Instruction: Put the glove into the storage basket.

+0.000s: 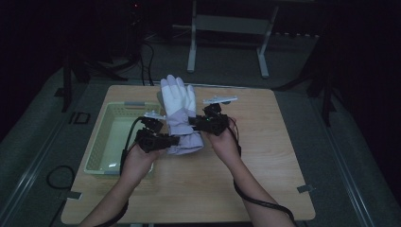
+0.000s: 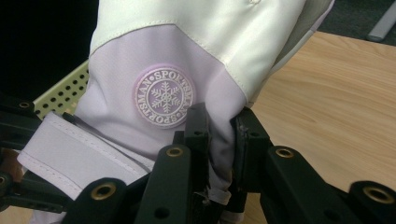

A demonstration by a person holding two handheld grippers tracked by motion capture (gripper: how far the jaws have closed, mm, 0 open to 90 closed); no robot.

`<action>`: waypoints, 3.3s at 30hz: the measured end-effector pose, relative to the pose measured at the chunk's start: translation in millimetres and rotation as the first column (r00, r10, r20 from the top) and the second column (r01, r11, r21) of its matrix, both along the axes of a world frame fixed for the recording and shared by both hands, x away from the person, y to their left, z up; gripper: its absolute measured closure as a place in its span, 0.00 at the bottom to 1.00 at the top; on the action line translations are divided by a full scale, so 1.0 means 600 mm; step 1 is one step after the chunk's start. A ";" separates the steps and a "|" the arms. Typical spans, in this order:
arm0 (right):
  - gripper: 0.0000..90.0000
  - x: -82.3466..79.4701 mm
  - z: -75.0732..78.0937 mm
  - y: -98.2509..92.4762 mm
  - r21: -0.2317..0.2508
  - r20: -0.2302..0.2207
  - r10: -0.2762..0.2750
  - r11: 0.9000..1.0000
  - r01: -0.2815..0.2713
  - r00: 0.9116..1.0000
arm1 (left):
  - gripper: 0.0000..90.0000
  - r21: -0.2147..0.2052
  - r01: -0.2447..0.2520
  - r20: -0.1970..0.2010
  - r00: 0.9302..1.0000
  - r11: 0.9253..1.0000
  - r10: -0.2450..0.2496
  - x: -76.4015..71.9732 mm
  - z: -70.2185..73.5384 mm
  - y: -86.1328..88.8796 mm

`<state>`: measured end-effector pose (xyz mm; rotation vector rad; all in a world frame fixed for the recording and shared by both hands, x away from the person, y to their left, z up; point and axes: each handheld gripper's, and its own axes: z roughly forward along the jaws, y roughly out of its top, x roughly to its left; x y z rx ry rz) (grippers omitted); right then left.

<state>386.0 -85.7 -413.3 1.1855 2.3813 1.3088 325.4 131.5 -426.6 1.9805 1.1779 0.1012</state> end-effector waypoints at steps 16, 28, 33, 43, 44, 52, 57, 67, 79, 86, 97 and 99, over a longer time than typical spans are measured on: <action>0.87 -0.003 -0.006 0.119 -0.024 0.001 0.049 0.999 -0.049 0.999 | 0.80 0.026 -0.026 -0.021 0.999 0.999 0.027 -0.014 -0.002 0.109; 0.87 -0.005 -0.020 0.211 -0.003 -0.007 0.073 0.997 -0.073 0.997 | 0.80 0.044 -0.004 -0.040 0.999 0.999 0.006 -0.015 -0.011 0.211; 0.87 -0.004 -0.040 0.251 -0.001 -0.036 0.083 0.997 -0.083 0.996 | 0.80 0.075 0.003 -0.070 0.998 0.997 0.002 -0.016 -0.023 0.247; 0.87 -0.006 -0.102 0.297 -0.052 -0.100 0.090 0.994 -0.096 0.991 | 0.80 0.081 0.039 -0.154 0.988 0.996 -0.026 -0.008 -0.083 0.281; 0.87 -0.005 -0.107 0.298 -0.061 -0.102 0.092 0.993 -0.098 0.991 | 0.80 0.071 0.029 -0.164 0.986 0.997 -0.017 -0.008 -0.093 0.281; 0.87 -0.004 -0.149 0.307 -0.124 -0.146 0.096 0.986 -0.114 0.985 | 0.79 0.058 -0.017 -0.241 0.970 0.998 0.030 -0.009 -0.138 0.277; 0.87 -0.003 -0.157 0.322 -0.176 -0.143 0.103 0.976 -0.128 0.984 | 0.79 0.038 -0.042 -0.296 0.954 0.998 0.052 -0.001 -0.153 0.288; 0.80 0.000 -0.166 0.346 -0.275 -0.172 0.077 0.953 -0.123 0.982 | 0.68 0.104 -0.056 -0.331 0.939 0.993 0.088 0.006 -0.169 0.277; 0.57 -0.001 -0.156 0.338 -0.274 -0.098 0.104 0.953 -0.128 0.990 | 0.55 0.223 -0.090 -0.227 0.964 0.971 0.141 -0.010 -0.155 0.256; 0.43 0.009 -0.128 0.308 -0.160 -0.063 0.145 0.975 -0.154 0.987 | 0.43 0.181 -0.174 -0.127 0.972 0.968 0.198 -0.031 -0.133 0.273; 0.15 0.010 -0.116 0.268 -0.098 -0.028 0.210 0.972 -0.212 0.977 | 0.01 0.069 -0.198 0.040 0.980 0.978 0.196 -0.057 -0.116 0.246; 0.15 0.011 -0.112 0.257 -0.089 -0.017 0.203 0.975 -0.204 0.979 | 0.01 0.069 -0.206 0.072 0.977 0.976 0.201 -0.061 -0.115 0.235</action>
